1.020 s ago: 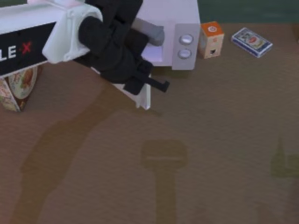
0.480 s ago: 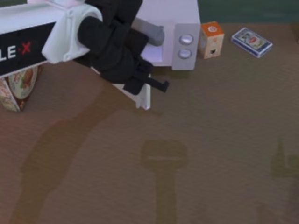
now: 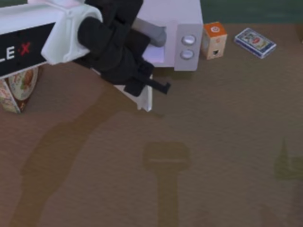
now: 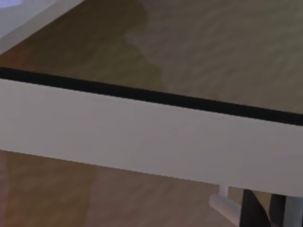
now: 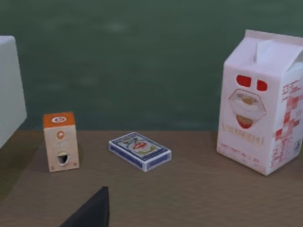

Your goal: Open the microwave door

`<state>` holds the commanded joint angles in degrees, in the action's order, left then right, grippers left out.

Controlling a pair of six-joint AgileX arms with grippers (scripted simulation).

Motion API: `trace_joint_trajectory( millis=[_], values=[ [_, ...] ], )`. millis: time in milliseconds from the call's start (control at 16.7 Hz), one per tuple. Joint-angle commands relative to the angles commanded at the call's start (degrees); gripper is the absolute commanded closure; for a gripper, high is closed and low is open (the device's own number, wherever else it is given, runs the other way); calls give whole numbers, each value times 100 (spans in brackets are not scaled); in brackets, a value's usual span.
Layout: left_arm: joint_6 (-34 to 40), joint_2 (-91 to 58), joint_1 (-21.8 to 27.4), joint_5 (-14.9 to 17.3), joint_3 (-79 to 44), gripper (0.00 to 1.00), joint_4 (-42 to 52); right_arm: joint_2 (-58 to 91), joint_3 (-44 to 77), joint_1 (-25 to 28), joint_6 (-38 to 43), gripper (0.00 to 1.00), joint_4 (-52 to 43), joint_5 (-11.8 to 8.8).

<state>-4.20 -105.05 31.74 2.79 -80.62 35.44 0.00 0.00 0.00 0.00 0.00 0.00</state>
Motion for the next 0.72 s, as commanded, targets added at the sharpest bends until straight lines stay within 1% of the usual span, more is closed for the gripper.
trace_joint_trajectory(
  millis=[420,720],
  values=[
    [-797,304,-293,408,382,100,18,0,0,0,0,0,0,0],
    [-835,343,-315,437,392,100,2,0,0,0,0,0,0,0]
  ],
)
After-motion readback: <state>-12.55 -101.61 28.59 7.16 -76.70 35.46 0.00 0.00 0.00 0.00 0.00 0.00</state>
